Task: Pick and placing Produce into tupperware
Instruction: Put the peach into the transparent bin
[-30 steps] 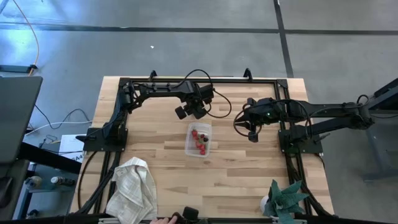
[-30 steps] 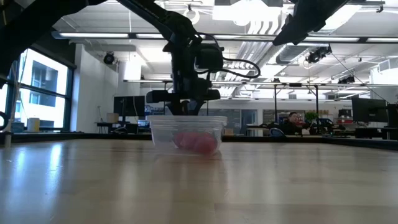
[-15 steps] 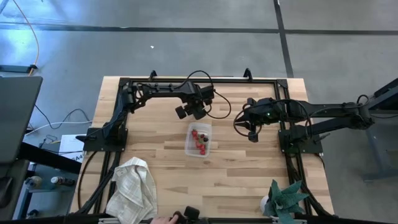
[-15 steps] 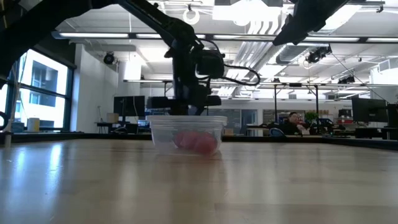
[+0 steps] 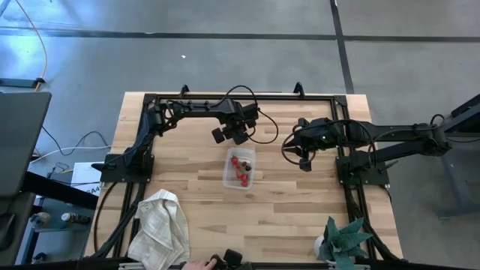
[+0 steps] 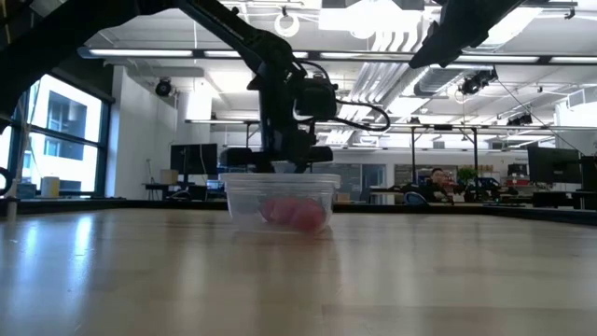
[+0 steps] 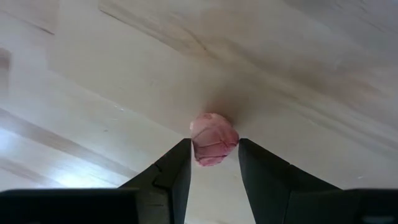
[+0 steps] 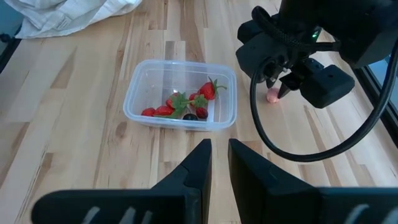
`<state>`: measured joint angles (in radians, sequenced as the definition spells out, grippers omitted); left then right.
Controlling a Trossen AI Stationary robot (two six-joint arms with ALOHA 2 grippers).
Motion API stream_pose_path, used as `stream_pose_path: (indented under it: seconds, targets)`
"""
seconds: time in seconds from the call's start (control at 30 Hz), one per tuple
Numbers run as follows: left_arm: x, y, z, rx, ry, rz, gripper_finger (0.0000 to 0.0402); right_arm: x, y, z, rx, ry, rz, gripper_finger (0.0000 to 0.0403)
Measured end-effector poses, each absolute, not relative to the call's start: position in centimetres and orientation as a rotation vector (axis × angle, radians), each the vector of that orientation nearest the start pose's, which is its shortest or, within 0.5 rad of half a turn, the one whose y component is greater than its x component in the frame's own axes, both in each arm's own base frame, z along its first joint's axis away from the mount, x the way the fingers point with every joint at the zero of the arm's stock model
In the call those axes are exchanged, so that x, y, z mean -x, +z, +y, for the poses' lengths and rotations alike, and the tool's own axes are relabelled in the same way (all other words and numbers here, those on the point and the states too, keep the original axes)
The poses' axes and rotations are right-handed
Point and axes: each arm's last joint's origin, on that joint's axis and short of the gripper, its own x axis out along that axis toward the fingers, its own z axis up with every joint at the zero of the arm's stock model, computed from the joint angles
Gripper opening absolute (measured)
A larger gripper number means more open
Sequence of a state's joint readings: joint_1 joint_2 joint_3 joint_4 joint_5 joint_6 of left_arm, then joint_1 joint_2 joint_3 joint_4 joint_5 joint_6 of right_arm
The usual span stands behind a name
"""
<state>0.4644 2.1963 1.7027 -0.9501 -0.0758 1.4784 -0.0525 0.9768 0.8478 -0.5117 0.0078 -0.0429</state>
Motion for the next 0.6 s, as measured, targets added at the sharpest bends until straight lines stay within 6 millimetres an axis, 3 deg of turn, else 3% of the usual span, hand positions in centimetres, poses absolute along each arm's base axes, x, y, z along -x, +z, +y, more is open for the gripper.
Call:
stream_pose_path:
  seconds: [0.6]
  targets:
    - [-38.73, 15.22, 19.6, -0.919, -0.68, 1.39, 0.0124, -20.02, 29.25, -1.08, 0.027, -0.045, 0.642, 0.0047]
